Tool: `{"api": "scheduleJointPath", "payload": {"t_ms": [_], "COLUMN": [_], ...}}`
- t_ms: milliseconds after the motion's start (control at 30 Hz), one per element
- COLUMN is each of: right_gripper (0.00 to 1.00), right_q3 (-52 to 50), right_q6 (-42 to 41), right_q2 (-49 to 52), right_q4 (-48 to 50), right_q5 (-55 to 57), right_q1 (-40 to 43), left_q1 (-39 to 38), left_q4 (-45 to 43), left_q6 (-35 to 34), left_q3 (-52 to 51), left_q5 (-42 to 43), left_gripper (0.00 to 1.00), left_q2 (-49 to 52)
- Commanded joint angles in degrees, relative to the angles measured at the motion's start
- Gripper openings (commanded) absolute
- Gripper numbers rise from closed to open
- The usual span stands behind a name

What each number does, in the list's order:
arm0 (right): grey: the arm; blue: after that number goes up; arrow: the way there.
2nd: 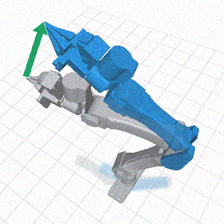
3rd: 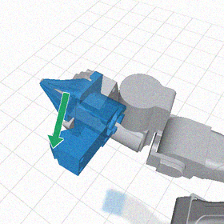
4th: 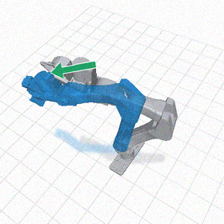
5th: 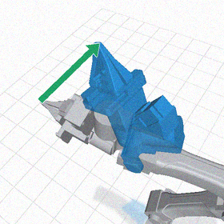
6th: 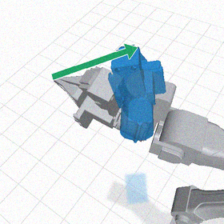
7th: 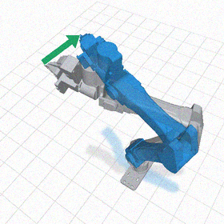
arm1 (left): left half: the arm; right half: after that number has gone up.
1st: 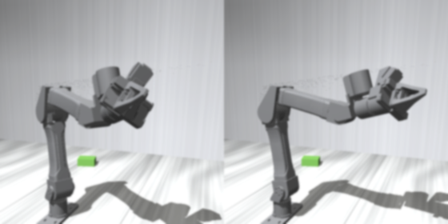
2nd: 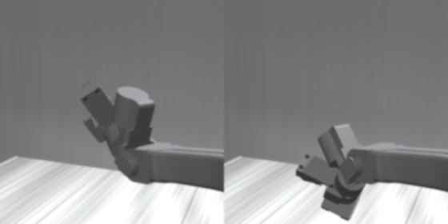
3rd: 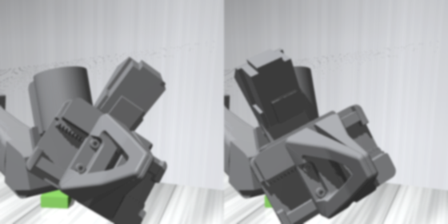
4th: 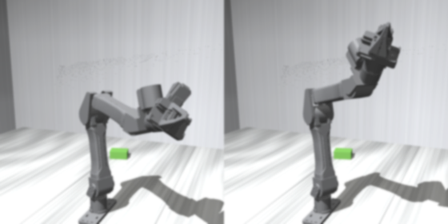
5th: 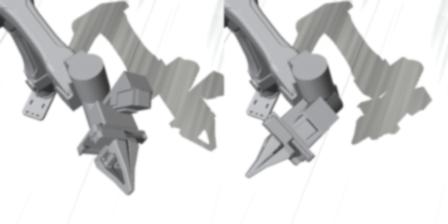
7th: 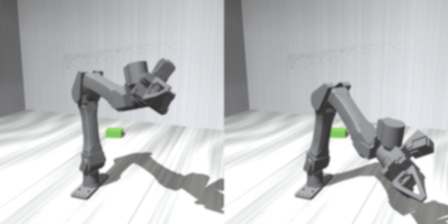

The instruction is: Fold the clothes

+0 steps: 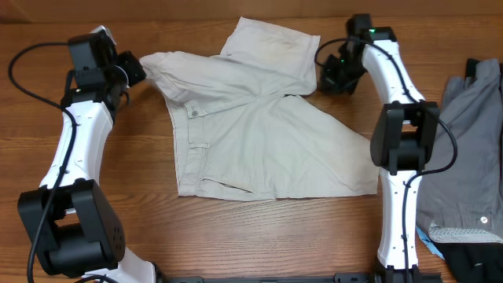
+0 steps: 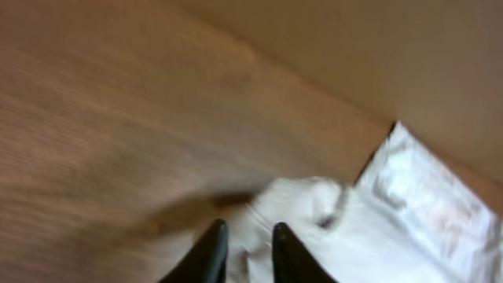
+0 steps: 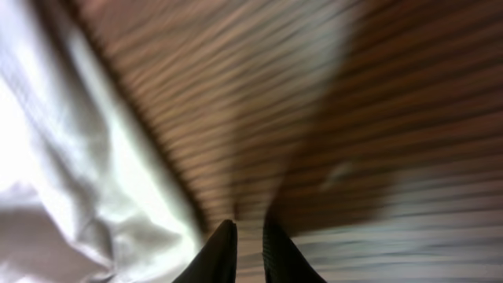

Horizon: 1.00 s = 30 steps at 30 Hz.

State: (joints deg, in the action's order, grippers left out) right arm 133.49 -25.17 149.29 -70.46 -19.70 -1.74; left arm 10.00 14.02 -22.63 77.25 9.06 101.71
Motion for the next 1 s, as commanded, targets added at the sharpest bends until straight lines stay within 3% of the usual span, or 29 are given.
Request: {"api": "scheduleJointPath", "payload": {"t_ms": [0,100,300,467,667,967], "right_gripper": [0.20,0.33,0.33,0.33,0.28,0.26], "right_q3": [-0.6,-0.6,-0.7,-0.8,-0.8,-0.8], "right_q6": [1.7,1.7,11.1,16.4,16.7,18.6], "right_q2": [-4.4,-8.4,-9.9,-6.8,-2.2,0.7], "right_q4": [1.4,4.2,7.7,9.6,11.1,14.5], "right_q5": [4.2,4.2,0.1,0.1,1.6,4.0], "right_q1": [1.4,1.8,1.4,-0.2,-1.1,-4.2], "left_q1": [0.8,1.8,2.3,1.6,-0.5,-7.6], "left_q4": [-1.9,-1.6,7.5,26.1,41.8,43.4], "left_q6": [-1.2,-1.2,0.1,1.0,1.0,1.4], "left_q3": [0.7,1.0,2.6,3.5,3.5,3.5], "left_q5": [-2.5,-2.4,0.8,6.1,6.1,5.3], "left_gripper": [0.27,0.28,0.37,0.46,0.46,0.47], "left_q2": [0.6,0.6,0.6,0.6,0.6,0.8]}}
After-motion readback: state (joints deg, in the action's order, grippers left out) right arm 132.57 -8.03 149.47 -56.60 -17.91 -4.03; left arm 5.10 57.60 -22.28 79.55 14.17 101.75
